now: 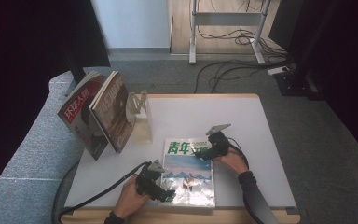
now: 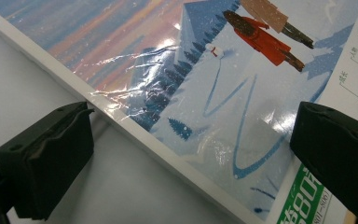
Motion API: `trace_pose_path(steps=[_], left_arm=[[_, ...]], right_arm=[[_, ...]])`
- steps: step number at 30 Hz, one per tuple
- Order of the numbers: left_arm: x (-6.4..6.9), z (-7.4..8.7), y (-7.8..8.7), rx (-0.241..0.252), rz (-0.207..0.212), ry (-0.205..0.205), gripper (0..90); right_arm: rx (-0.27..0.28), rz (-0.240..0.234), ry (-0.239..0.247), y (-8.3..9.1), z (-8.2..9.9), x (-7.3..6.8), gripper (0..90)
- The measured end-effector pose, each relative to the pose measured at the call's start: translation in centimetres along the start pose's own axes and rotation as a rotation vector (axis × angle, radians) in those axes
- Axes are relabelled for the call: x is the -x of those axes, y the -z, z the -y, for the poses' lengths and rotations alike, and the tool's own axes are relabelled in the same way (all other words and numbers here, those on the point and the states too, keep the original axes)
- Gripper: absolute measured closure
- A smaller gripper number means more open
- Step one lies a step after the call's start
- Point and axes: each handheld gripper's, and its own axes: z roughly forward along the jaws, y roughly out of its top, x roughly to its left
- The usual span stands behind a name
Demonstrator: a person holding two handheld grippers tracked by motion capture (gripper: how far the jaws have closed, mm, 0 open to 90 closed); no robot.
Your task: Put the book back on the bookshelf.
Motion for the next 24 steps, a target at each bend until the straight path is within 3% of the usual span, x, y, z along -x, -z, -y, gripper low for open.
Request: trace_pose_path(steps=[4, 8, 11, 12, 19, 21, 23, 24], left_arm=[[0.2, 0.5, 0.1, 0.019, 0.009, -0.009, 0.0], [-0.4, 0.4, 0.3, 0.015, 0.03, -0.05, 0.0], [-1.4, 0.5, 1.0, 0.044, -0.019, -0.055, 0.2], [-1.9, 0.5, 1.3, 0.031, -0.037, -0.052, 0.1], [-4.2, 0.0, 2.0, 0.017, -0.137, -0.068, 0.0], [-5.0, 0.1, 1.9, -0.007, -0.173, -0.065, 0.0], [-5.6, 0.3, 1.6, 0.008, -0.183, -0.055, 0.0], [-6.0, 0.6, 1.6, 0.024, -0.17, -0.036, 0.0]], right_arm=[[0.007, 0.0, 0.001, 0.2, 0.4, -0.4, 2.5], [-0.002, 0.051, 0.043, 0.2, -0.1, -0.5, 0.0], [-0.026, 0.097, 0.079, 0.9, -0.5, -0.9, 4.9], [-0.029, 0.104, 0.083, 1.1, -0.5, -0.9, 5.8], [-0.011, 0.121, 0.05, 3.8, 0.7, -1.1, 6.2], [-0.005, 0.123, 0.04, 4.5, 1.1, -1.4, 6.3], [-0.006, 0.125, 0.044, 5.1, 1.6, -1.8, 6.5], [-0.009, 0.127, 0.046, 5.4, 1.8, -2.0, 6.5]])
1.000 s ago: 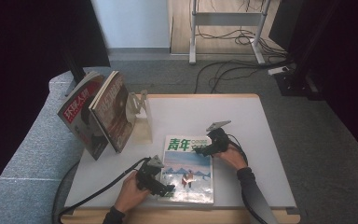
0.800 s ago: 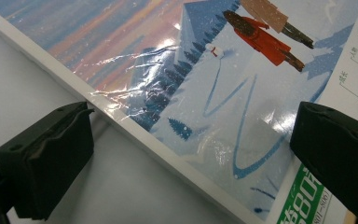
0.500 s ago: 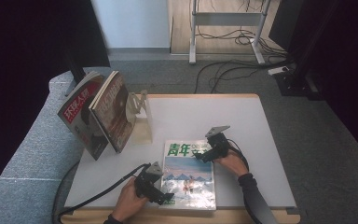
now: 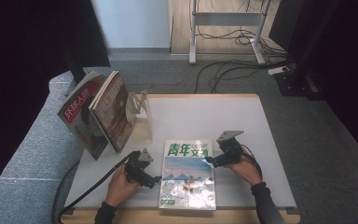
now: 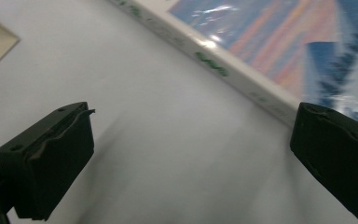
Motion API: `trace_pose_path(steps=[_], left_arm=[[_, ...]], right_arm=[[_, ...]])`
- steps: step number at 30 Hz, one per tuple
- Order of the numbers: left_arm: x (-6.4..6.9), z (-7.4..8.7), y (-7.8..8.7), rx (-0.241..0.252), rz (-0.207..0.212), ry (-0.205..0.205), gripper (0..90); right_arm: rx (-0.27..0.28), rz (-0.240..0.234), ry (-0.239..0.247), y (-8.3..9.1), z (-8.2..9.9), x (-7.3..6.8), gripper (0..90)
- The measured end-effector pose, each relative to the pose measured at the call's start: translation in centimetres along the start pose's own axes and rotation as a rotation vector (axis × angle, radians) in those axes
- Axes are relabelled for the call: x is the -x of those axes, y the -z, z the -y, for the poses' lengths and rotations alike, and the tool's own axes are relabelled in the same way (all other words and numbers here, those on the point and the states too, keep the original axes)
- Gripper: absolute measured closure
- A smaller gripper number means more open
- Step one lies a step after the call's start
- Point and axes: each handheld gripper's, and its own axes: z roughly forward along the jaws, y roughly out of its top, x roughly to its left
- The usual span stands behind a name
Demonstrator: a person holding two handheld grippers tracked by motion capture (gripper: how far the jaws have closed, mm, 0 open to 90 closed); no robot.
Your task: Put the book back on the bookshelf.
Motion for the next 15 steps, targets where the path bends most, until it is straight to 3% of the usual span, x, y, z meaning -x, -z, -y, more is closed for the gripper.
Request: trace_pose_path(steps=[1, 4, 7, 15], left_arm=[[-0.4, 0.3, -0.2, 0.011, 0.014, 0.024, 0.0], [-0.7, 1.0, -0.2, 0.059, 0.007, 0.042, 0.0], [-0.2, 1.1, -0.4, 0.052, -0.034, 0.01, 0.0], [-0.1, 1.2, -0.4, 0.066, -0.036, 0.021, 0.0]], right_arm=[[0.0, 0.001, 0.0, 0.3, 0.2, -0.2, 6.5], [0.004, -0.016, -0.019, 0.8, 0.7, -0.8, 6.5], [-0.006, -0.025, -0.022, 0.8, 1.1, -1.4, 5.8], [-0.039, -0.047, -0.049, -0.5, 1.5, -2.6, 0.0]])
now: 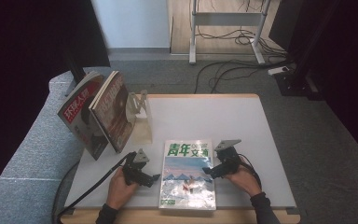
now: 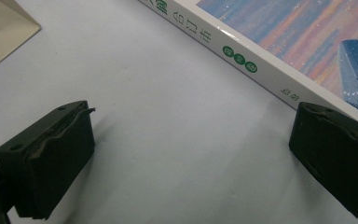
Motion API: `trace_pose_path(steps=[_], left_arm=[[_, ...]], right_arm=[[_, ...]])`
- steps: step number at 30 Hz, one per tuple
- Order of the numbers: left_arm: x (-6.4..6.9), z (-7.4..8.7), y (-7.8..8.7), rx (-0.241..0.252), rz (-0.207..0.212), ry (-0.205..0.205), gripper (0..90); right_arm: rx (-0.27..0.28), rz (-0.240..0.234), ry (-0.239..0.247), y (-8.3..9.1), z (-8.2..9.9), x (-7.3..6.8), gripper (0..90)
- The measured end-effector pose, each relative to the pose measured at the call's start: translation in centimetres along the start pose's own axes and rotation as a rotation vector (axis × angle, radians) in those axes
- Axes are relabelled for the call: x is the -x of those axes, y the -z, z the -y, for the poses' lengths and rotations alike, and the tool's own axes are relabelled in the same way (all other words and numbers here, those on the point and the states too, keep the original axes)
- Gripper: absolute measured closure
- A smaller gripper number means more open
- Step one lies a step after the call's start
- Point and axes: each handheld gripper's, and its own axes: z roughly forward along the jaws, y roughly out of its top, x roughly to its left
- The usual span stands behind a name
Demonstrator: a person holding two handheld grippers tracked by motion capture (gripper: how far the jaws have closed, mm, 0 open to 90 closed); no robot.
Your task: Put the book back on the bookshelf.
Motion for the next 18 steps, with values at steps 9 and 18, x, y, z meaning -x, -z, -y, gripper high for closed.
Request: trace_pose_path(steps=[9, 18], left_arm=[[0.0, 0.0, 0.0, 0.001, -0.001, 0.0, 0.0], [0.0, 0.0, 0.0, 0.001, -0.001, 0.0, 0.0]], right_arm=[[-0.006, -0.023, -0.026, -1.6, -0.3, 0.0, 0.0], [-0.009, -0.048, -0.058, -1.8, -0.3, 0.7, 0.0]])
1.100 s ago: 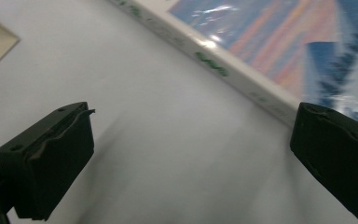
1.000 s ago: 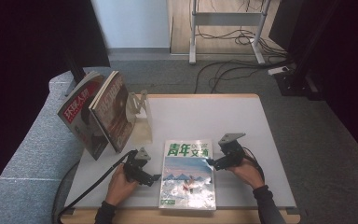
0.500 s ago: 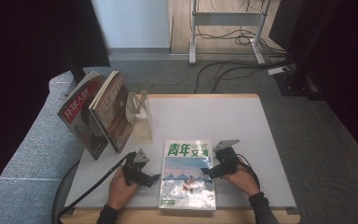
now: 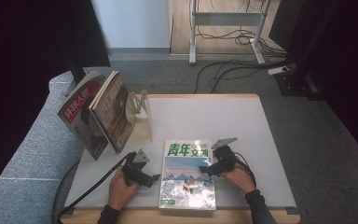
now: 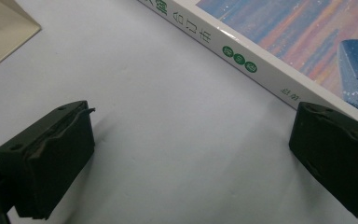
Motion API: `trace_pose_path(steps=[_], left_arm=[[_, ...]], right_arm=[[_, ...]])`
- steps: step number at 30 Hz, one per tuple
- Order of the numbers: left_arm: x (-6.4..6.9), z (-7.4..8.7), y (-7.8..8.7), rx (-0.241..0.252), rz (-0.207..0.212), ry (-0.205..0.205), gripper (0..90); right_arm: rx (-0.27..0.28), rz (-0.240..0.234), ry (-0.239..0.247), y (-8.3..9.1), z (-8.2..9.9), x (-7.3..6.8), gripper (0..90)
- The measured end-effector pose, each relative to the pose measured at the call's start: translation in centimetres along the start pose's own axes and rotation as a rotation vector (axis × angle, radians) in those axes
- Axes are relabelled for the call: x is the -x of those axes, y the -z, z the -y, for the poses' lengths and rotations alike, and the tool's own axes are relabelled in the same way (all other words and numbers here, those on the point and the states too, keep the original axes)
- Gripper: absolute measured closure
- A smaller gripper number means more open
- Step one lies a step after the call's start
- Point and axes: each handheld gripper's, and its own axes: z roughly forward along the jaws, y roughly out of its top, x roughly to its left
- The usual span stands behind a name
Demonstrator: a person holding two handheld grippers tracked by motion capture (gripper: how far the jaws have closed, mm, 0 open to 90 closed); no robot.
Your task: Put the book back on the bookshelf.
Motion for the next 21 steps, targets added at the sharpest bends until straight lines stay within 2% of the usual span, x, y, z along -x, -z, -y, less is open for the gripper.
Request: trace_pose_path(steps=[4, 8, 11, 16, 21], left_arm=[[0.0, 0.0, 0.0, 0.0, 0.0, 0.0, 0.0], [0.0, 0.0, 0.0, 0.0, 0.0, 0.0, 0.0], [0.0, 0.0, 0.0, 0.0, 0.0, 0.0, 0.0], [0.0, 0.0, 0.0, 0.0, 0.0, -0.001, 0.0], [0.0, 0.0, 0.0, 0.0, 0.0, -0.001, 0.0]], right_arm=[[-0.018, 0.003, 0.012, -0.1, -0.4, -0.2, 0.0], [-0.007, 0.009, 0.028, -0.1, -0.4, -0.3, 0.5], [0.002, 0.012, 0.05, 0.2, -0.5, -0.6, 3.6], [0.029, -0.014, 0.066, 1.0, -0.9, -1.1, 10.7], [0.013, -0.009, 0.081, 1.4, -0.7, -1.8, 12.7]])
